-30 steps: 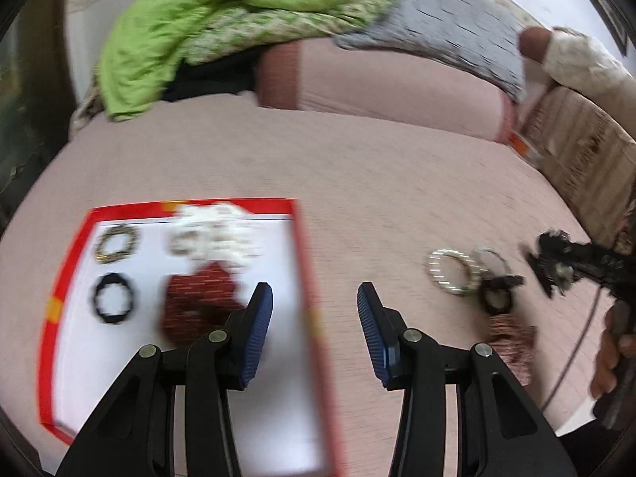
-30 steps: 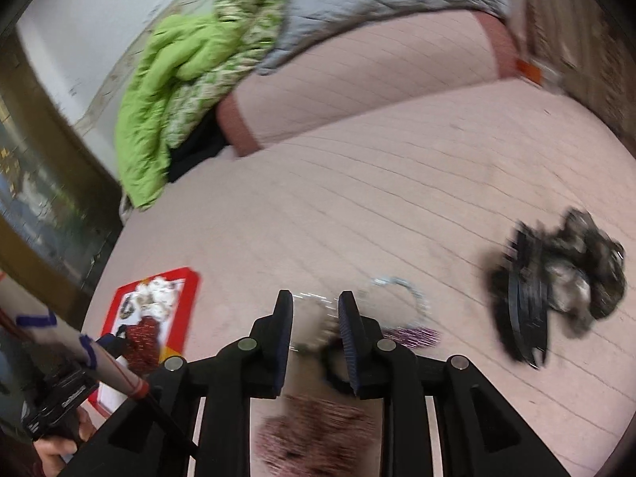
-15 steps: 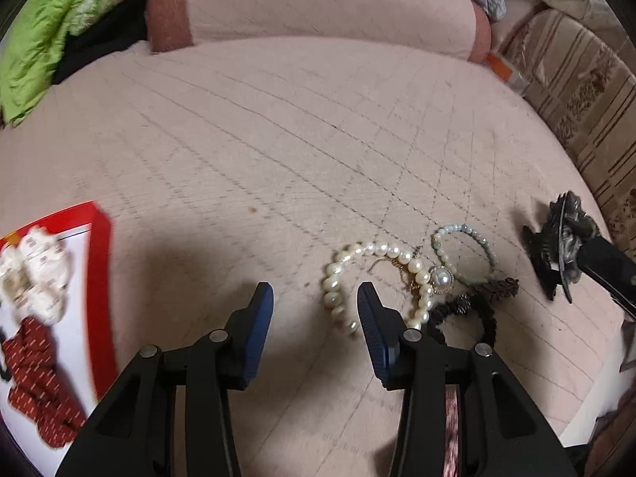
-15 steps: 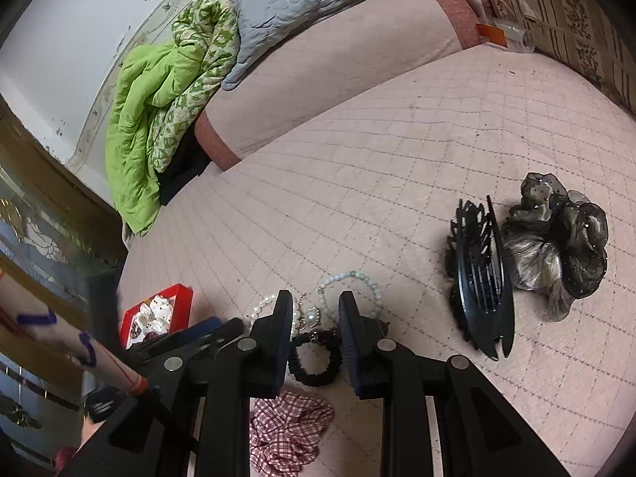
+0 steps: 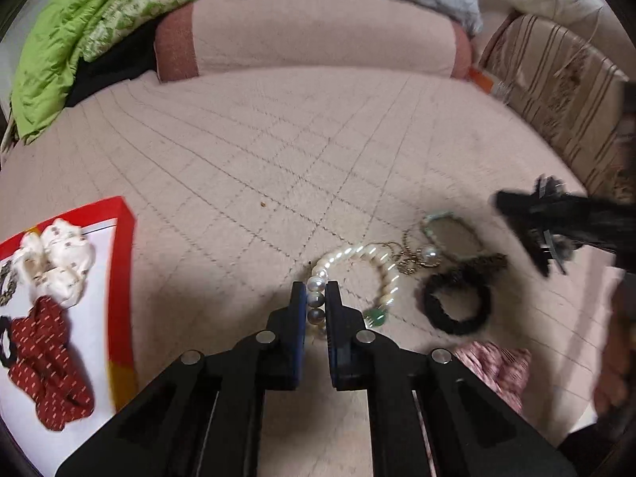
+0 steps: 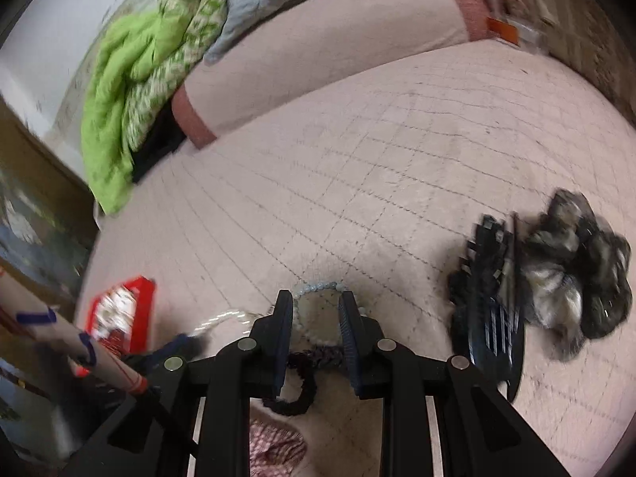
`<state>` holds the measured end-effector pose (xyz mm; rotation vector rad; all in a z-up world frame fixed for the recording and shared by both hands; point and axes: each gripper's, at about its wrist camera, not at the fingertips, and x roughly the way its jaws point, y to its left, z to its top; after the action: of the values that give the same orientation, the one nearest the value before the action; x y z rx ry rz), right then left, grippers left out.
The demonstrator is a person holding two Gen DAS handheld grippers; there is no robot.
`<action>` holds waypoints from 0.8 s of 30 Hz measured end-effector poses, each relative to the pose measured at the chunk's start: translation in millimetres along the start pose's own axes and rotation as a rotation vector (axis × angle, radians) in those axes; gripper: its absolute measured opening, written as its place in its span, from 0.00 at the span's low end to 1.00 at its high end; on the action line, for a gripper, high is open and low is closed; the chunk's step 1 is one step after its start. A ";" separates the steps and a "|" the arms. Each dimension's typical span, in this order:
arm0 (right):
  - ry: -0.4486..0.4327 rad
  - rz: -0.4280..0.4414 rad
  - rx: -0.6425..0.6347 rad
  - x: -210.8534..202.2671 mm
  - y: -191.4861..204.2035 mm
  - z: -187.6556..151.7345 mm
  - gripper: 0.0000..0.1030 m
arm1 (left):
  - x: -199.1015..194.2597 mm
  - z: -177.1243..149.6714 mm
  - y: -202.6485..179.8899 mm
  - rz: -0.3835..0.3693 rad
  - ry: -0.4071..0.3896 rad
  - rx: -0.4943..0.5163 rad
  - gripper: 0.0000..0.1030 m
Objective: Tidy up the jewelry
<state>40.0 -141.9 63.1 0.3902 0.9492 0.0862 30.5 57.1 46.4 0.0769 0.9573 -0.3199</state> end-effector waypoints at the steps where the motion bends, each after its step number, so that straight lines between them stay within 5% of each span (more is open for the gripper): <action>1: 0.007 -0.029 -0.026 5.7 3.4 -0.2 0.25 | -8.6 -3.0 2.4 -0.004 -0.023 0.003 0.09; 9: 0.083 -0.190 -0.126 45.9 6.7 -2.9 0.24 | -33.7 0.4 14.2 -0.066 -0.111 0.007 0.09; 15: 0.107 -0.314 -0.262 59.0 20.8 -6.7 0.06 | -35.2 2.6 8.6 -0.062 -0.135 0.041 0.09; 19: 0.077 -0.302 -0.233 52.3 18.4 -3.7 0.06 | -37.7 2.6 8.4 -0.072 -0.146 0.039 0.09; 24: -0.069 -0.212 -0.180 13.9 24.4 8.3 0.06 | -42.3 3.0 8.9 -0.067 -0.156 0.029 0.09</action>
<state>57.1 -118.3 65.5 0.1246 0.9014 -0.0347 12.9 74.8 81.8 0.0454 0.8016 -0.3957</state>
